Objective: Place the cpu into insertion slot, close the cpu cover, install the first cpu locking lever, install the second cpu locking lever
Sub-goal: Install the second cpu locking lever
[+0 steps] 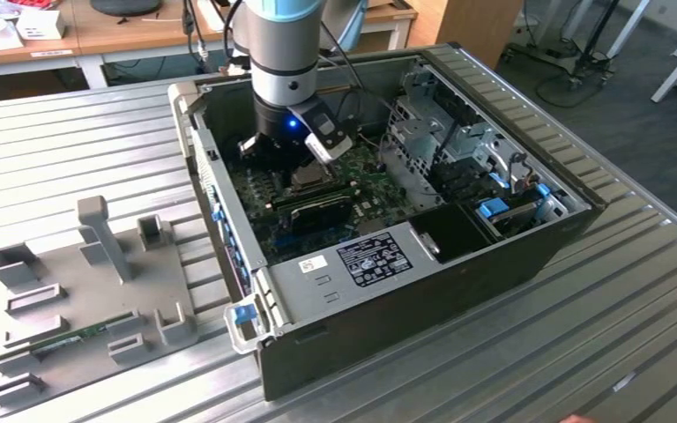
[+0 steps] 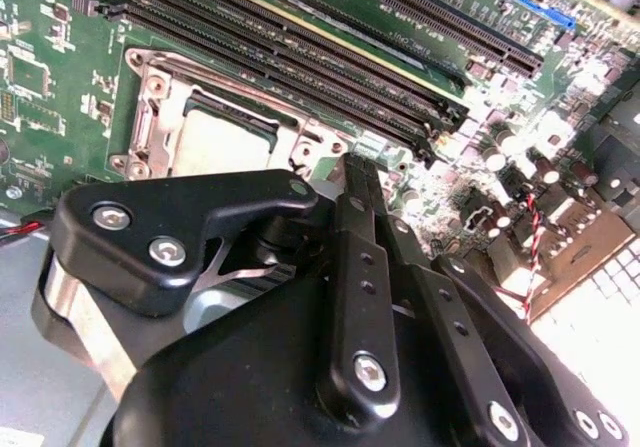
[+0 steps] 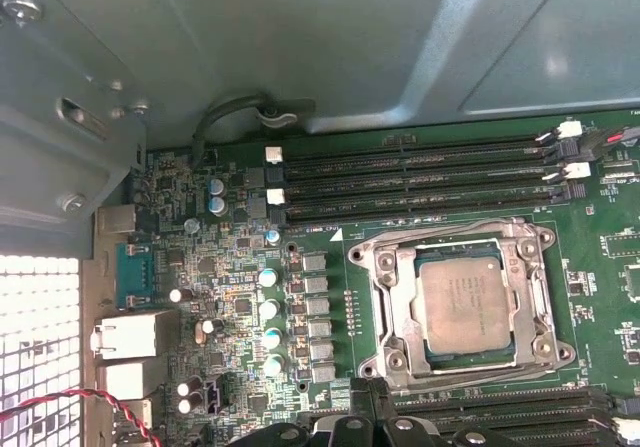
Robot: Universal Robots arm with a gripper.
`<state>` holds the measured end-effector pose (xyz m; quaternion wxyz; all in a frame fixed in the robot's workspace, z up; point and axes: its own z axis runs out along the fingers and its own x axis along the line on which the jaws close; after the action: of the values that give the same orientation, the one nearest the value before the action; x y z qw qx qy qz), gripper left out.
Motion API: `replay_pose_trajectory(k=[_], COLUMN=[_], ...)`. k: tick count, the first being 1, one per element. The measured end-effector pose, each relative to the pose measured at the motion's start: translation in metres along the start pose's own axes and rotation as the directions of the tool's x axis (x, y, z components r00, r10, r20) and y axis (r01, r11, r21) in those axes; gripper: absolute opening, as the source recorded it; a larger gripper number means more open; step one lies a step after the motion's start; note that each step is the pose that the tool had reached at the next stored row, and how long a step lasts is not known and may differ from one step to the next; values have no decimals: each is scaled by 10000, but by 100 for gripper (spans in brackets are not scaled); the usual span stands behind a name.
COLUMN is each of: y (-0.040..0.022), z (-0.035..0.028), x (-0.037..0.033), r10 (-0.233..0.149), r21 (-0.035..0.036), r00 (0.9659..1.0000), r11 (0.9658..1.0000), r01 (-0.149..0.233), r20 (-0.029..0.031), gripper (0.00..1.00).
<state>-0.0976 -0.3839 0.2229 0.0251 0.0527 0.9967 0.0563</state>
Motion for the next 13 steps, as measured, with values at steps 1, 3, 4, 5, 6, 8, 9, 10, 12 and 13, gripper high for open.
replay_pose_trajectory(k=[1, 3, 4, 5, 6, 8, 9, 10, 12, 13], y=[0, 0, 1, 2, 3, 6, 8, 10, 15, 17], z=[0, -1, -1, -1, 1, 3, 4, 5, 8, 9], x=[0, -2, -8, -19, -32, -61, -78, -98, -142, -165], r10=[0, -1, -2, 0, 0, 0, 1, 0, 0, 0], r21=[0, 0, 2, 3, 1, 0, 0, 0, -2, -2], r00=[10000, 10000, 10000, 10000, 10000, 10000, 10000, 10000, 10000, 10000], r11=[10000, 10000, 10000, 10000, 10000, 10000, 10000, 10000, 10000, 10000], r01=[0, 1, 2, 0, 0, 0, -1, 0, 0, 0], r20=[0, 0, -2, -2, -1, -1, -1, -1, 0, -1], gripper=[10, 10, 10, 10, 10, 10, 10, 10, 10, 10])
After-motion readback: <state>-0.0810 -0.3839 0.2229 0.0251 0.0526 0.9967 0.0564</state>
